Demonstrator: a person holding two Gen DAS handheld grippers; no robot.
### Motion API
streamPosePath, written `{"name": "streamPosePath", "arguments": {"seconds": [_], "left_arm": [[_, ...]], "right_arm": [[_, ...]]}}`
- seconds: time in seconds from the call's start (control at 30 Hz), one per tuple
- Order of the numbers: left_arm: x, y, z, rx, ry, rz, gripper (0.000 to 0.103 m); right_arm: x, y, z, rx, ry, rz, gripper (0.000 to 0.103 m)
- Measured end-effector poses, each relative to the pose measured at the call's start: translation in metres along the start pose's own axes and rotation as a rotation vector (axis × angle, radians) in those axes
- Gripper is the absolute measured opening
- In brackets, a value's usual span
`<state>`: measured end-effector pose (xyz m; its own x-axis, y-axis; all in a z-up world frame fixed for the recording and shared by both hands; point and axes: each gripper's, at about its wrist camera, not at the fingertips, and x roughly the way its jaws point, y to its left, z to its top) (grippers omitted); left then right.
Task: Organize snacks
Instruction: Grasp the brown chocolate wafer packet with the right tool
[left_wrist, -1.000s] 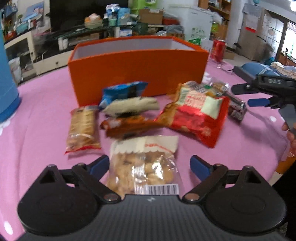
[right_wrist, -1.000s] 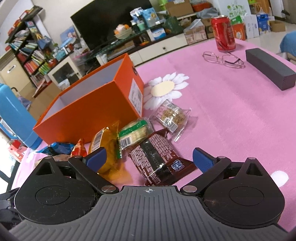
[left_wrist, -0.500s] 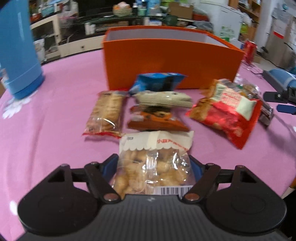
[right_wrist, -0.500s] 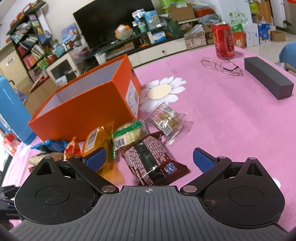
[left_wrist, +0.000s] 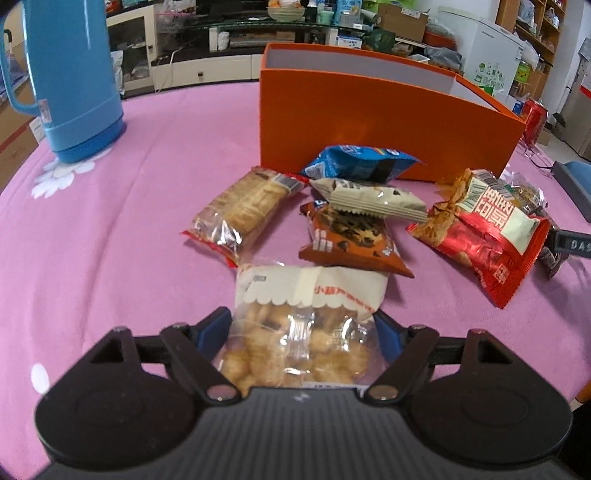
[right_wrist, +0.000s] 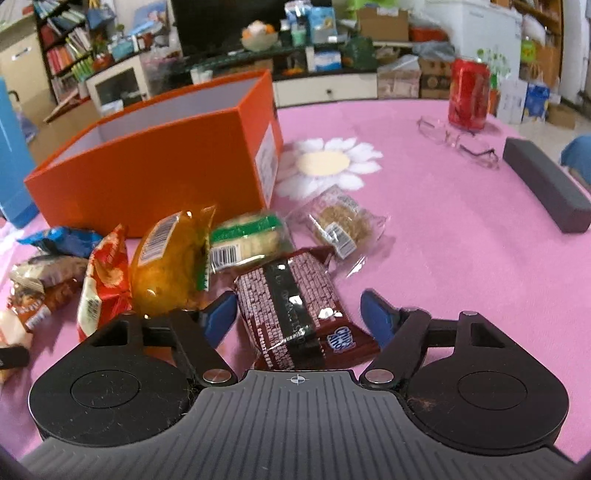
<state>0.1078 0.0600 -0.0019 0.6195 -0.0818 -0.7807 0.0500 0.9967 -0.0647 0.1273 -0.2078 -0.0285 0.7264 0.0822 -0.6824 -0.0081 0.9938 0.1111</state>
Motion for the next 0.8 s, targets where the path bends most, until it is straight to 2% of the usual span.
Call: {"name": "streamPosePath", "arguments": {"seconds": [0.1, 0.13, 0.17, 0.23, 0.33, 0.4, 0.43, 0.47, 0.53, 0.63, 0.73, 0.8], "left_arm": [[-0.001, 0.000, -0.002, 0.003, -0.007, -0.002, 0.079], [-0.001, -0.001, -0.002, 0.004, -0.009, -0.002, 0.079], [-0.002, -0.001, -0.002, 0.004, -0.010, -0.001, 0.079], [-0.002, -0.001, -0.004, 0.006, -0.011, -0.004, 0.079], [-0.005, 0.000, -0.006, 0.003, -0.010, -0.021, 0.079], [-0.007, 0.002, -0.007, 0.005, -0.009, -0.031, 0.079], [-0.007, 0.002, -0.007, 0.007, -0.008, -0.032, 0.081], [-0.007, 0.003, -0.007, 0.003, -0.005, -0.028, 0.084], [-0.006, 0.005, -0.006, -0.008, -0.007, -0.020, 0.086], [-0.004, 0.002, -0.005, 0.005, -0.008, -0.017, 0.087], [-0.001, -0.006, -0.006, 0.062, -0.005, 0.004, 0.088], [0.000, -0.010, -0.007, 0.085, -0.012, 0.006, 0.088]], "right_arm": [[0.001, 0.010, -0.003, -0.074, 0.008, -0.038, 0.060], [-0.001, 0.012, -0.005, -0.091, 0.009, -0.044, 0.053], [-0.003, 0.013, -0.006, -0.098, 0.008, -0.036, 0.041], [-0.010, 0.014, -0.009, -0.109, 0.015, -0.024, 0.035], [-0.021, 0.013, -0.015, -0.108, 0.031, -0.004, 0.034], [-0.024, 0.012, -0.018, -0.107, 0.035, 0.017, 0.037], [-0.024, 0.012, -0.019, -0.114, 0.032, 0.019, 0.043], [-0.023, 0.013, -0.019, -0.118, 0.034, 0.012, 0.056], [-0.020, 0.013, -0.018, -0.108, 0.046, 0.011, 0.070], [-0.021, 0.012, -0.014, -0.086, 0.035, 0.030, 0.069], [-0.021, 0.012, -0.013, -0.090, 0.038, 0.014, 0.077], [-0.021, 0.011, -0.013, -0.097, 0.038, 0.020, 0.077]]}}
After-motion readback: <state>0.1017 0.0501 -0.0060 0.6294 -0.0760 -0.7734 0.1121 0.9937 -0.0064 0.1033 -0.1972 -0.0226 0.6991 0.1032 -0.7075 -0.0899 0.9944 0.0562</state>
